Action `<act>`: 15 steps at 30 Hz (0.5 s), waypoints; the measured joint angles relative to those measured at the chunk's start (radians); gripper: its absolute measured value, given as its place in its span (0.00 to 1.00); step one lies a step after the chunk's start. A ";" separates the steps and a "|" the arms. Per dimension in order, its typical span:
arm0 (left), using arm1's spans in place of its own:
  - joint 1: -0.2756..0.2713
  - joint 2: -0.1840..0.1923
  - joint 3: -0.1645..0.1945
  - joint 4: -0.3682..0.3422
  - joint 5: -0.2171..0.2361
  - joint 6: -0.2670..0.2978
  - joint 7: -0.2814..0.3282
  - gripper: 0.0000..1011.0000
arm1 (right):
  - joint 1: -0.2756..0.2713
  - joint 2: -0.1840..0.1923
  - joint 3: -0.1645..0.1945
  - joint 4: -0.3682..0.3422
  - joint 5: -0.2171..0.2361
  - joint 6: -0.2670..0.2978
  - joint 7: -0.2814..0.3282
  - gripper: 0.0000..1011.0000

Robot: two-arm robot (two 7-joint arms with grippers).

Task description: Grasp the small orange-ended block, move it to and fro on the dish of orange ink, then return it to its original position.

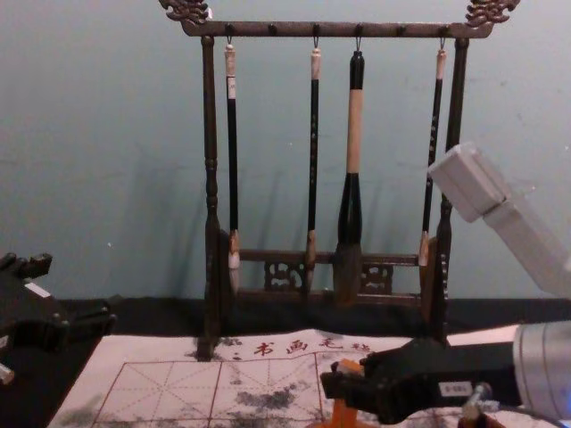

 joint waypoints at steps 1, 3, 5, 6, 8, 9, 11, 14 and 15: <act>0.000 0.000 0.000 0.000 0.000 0.000 0.000 1.00 | 0.000 0.000 0.000 0.000 0.000 0.000 0.000 0.04; 0.000 0.000 0.000 0.000 0.000 0.000 0.000 1.00 | -0.002 0.005 0.004 -0.004 -0.002 0.000 0.000 0.04; 0.000 0.000 0.000 0.000 0.000 0.000 0.000 1.00 | -0.004 0.010 0.006 -0.007 -0.004 0.000 0.000 0.04; 0.000 0.000 0.000 0.000 0.000 0.000 0.000 1.00 | -0.005 0.012 0.007 -0.009 -0.005 0.000 0.000 0.04; 0.000 0.000 0.000 0.000 0.000 0.000 0.000 1.00 | -0.007 0.016 0.009 -0.012 -0.006 0.000 0.000 0.04; 0.000 0.000 0.000 0.000 0.000 0.000 0.000 1.00 | -0.008 0.018 0.010 -0.013 -0.006 0.000 0.001 0.04; 0.000 0.000 0.000 0.000 0.000 0.000 0.000 1.00 | -0.013 0.026 0.014 -0.020 -0.007 0.001 0.002 0.04; 0.000 0.000 0.000 0.000 0.000 0.000 0.000 1.00 | -0.020 0.035 0.017 -0.029 -0.008 0.001 0.005 0.04; 0.000 0.000 0.000 0.000 0.000 0.000 0.000 1.00 | -0.020 0.035 0.017 -0.029 -0.008 0.001 0.005 0.04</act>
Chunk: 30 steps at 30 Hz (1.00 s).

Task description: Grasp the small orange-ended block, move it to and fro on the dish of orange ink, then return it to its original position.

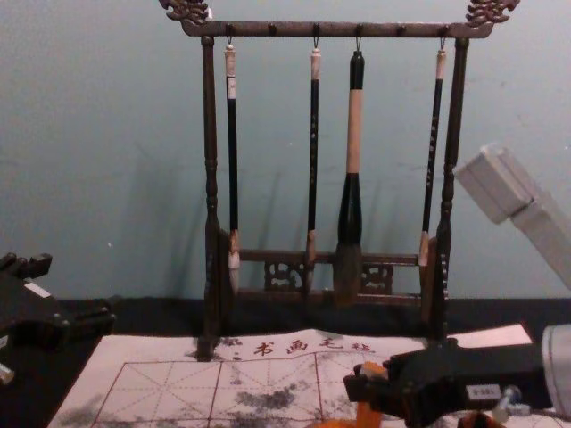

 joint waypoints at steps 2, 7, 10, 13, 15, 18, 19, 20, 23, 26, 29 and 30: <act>0.000 0.000 0.000 0.000 0.000 0.000 0.000 1.00 | -0.008 0.009 0.002 -0.011 0.000 0.002 0.003 0.04; 0.000 0.000 0.000 0.000 0.000 0.000 0.000 1.00 | -0.021 0.020 0.005 -0.030 0.002 0.006 0.007 0.04; 0.000 0.000 0.000 0.000 0.000 0.000 0.000 1.00 | -0.030 0.026 0.006 -0.043 0.006 0.009 0.010 0.04; 0.000 0.000 0.000 0.000 0.000 0.000 0.000 1.00 | -0.036 0.031 0.005 -0.051 0.009 0.012 0.014 0.04; 0.000 0.000 0.000 0.000 0.000 0.000 0.000 1.00 | -0.039 0.032 0.001 -0.056 0.010 0.013 0.016 0.04; 0.000 0.000 0.000 0.000 0.000 0.000 0.000 1.00 | -0.041 0.031 -0.003 -0.059 0.011 0.013 0.019 0.04; 0.000 0.000 0.000 0.000 0.000 0.000 0.000 1.00 | -0.042 0.030 -0.007 -0.061 0.013 0.013 0.021 0.04; 0.000 0.000 0.000 0.000 0.000 0.000 0.000 1.00 | -0.042 0.029 -0.008 -0.061 0.013 0.014 0.022 0.04; 0.000 0.000 0.000 0.000 0.000 0.000 0.000 1.00 | -0.042 0.024 -0.015 -0.063 0.015 0.015 0.025 0.04; 0.000 0.000 0.000 0.000 0.000 0.000 0.000 1.00 | -0.038 0.018 -0.022 -0.062 0.016 0.015 0.028 0.04; 0.000 0.000 0.000 0.000 0.000 0.000 0.000 1.00 | -0.032 0.009 -0.030 -0.054 0.015 0.015 0.031 0.04; 0.000 0.000 0.000 0.000 0.000 0.000 0.000 1.00 | -0.030 0.007 -0.032 -0.052 0.015 0.015 0.031 0.04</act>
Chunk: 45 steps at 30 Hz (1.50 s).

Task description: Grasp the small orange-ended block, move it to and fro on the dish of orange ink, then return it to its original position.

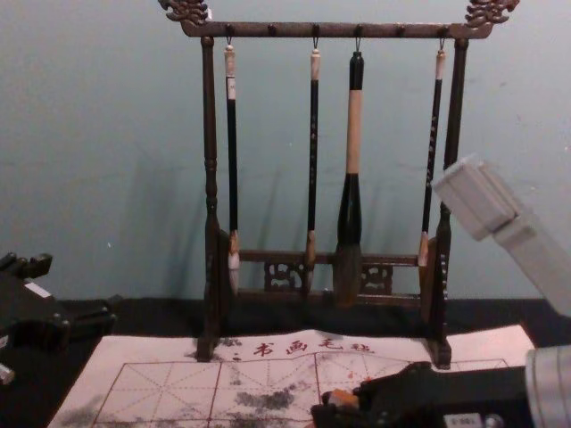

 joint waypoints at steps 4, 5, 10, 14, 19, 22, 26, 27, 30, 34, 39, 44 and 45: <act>0.000 0.000 0.000 0.000 0.000 0.000 0.000 1.00 | 0.013 -0.014 -0.010 0.016 -0.004 -0.002 0.002 0.04; 0.000 0.000 0.000 0.000 0.000 0.000 0.000 1.00 | 0.018 -0.019 -0.014 0.023 -0.006 -0.003 0.002 0.04; 0.000 0.000 0.000 0.000 0.000 0.000 0.000 1.00 | 0.034 -0.037 -0.019 0.047 -0.011 -0.005 0.001 0.04; 0.000 0.000 0.000 0.000 0.000 0.000 0.000 1.00 | 0.048 -0.049 -0.019 0.066 -0.015 -0.008 -0.004 0.04; 0.000 0.000 0.000 0.000 0.000 0.000 0.000 1.00 | 0.062 -0.059 -0.013 0.086 -0.021 -0.012 -0.014 0.04; 0.000 0.000 0.000 0.000 0.000 0.000 0.000 1.00 | 0.066 -0.060 -0.007 0.095 -0.024 -0.015 -0.019 0.04; 0.000 0.000 0.000 0.000 0.000 0.000 0.000 1.00 | 0.067 -0.058 0.000 0.097 -0.026 -0.016 -0.024 0.04; 0.000 0.000 0.000 0.000 0.000 0.000 0.000 1.00 | 0.067 -0.057 0.001 0.097 -0.027 -0.016 -0.024 0.04; 0.000 0.000 0.000 0.000 0.000 0.000 0.000 1.00 | 0.065 -0.050 0.007 0.094 -0.028 -0.016 -0.027 0.04; 0.000 0.000 0.000 0.000 0.000 0.000 0.000 1.00 | 0.057 -0.038 0.016 0.084 -0.030 -0.014 -0.029 0.04; 0.000 0.000 0.000 0.000 0.000 0.000 0.000 1.00 | 0.047 -0.026 0.022 0.071 -0.031 -0.011 -0.029 0.04; 0.000 0.000 0.000 0.000 0.000 0.000 0.000 1.00 | 0.034 -0.013 0.029 0.055 -0.030 -0.006 -0.029 0.04; 0.000 0.000 0.000 0.000 0.000 0.000 0.000 1.00 | 0.032 -0.012 0.030 0.052 -0.030 -0.005 -0.029 0.04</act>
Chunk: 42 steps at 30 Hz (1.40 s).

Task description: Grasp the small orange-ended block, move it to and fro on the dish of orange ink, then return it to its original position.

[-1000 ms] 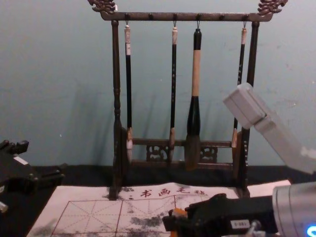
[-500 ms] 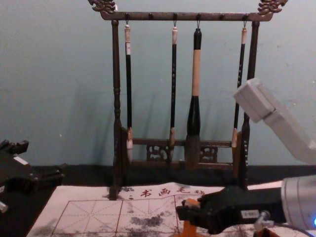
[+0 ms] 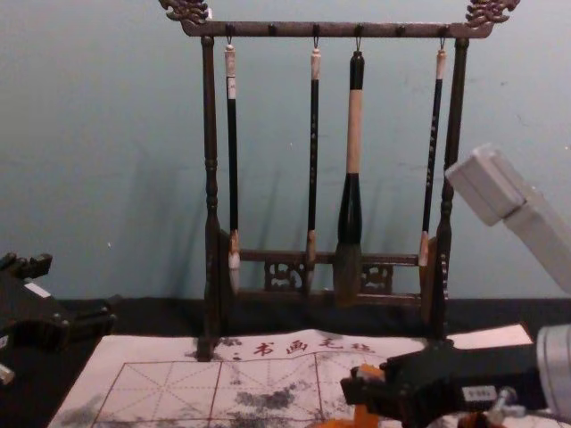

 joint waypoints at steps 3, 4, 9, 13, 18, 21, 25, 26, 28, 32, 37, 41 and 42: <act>0.000 0.000 0.000 0.000 0.000 0.000 0.000 1.00 | -0.010 0.008 0.003 -0.013 0.003 0.003 0.001 0.04; 0.000 0.000 0.000 0.000 0.000 0.000 0.000 1.00 | -0.014 0.012 0.004 -0.019 0.005 0.004 0.002 0.04; 0.000 0.000 0.000 0.000 0.000 0.000 0.000 1.00 | -0.026 0.020 0.005 -0.035 0.012 0.009 0.006 0.04; 0.000 0.000 0.000 0.000 0.000 0.000 0.000 1.00 | -0.035 0.025 0.002 -0.048 0.019 0.014 0.014 0.04; 0.000 0.000 0.000 0.000 0.000 0.000 0.000 1.00 | -0.039 0.025 -0.007 -0.055 0.026 0.015 0.021 0.04; 0.000 0.000 0.000 0.000 0.000 0.000 0.000 1.00 | -0.038 0.020 -0.014 -0.056 0.027 0.015 0.024 0.04; 0.000 0.000 0.000 0.000 0.000 0.000 0.000 1.00 | -0.028 0.008 -0.026 -0.045 0.027 0.012 0.027 0.04; 0.000 0.000 0.000 0.000 0.000 0.000 0.000 1.00 | -0.026 0.006 -0.028 -0.042 0.027 0.012 0.028 0.04; 0.000 0.000 0.000 0.000 0.000 0.000 0.000 1.00 | -0.020 -0.002 -0.033 -0.034 0.025 0.011 0.029 0.04; 0.000 0.000 0.000 0.000 0.000 0.000 0.000 1.00 | -0.006 -0.016 -0.043 -0.017 0.022 0.008 0.030 0.04; 0.000 0.000 0.000 0.000 0.000 0.000 0.000 1.00 | 0.014 -0.035 -0.052 0.011 0.017 0.003 0.032 0.04; 0.000 0.000 0.000 0.000 0.000 0.000 0.000 1.00 | 0.025 -0.047 -0.053 0.027 0.013 0.000 0.031 0.04; 0.000 0.000 0.000 0.000 0.000 0.000 0.000 1.00 | 0.026 -0.049 -0.053 0.029 0.013 -0.001 0.030 0.04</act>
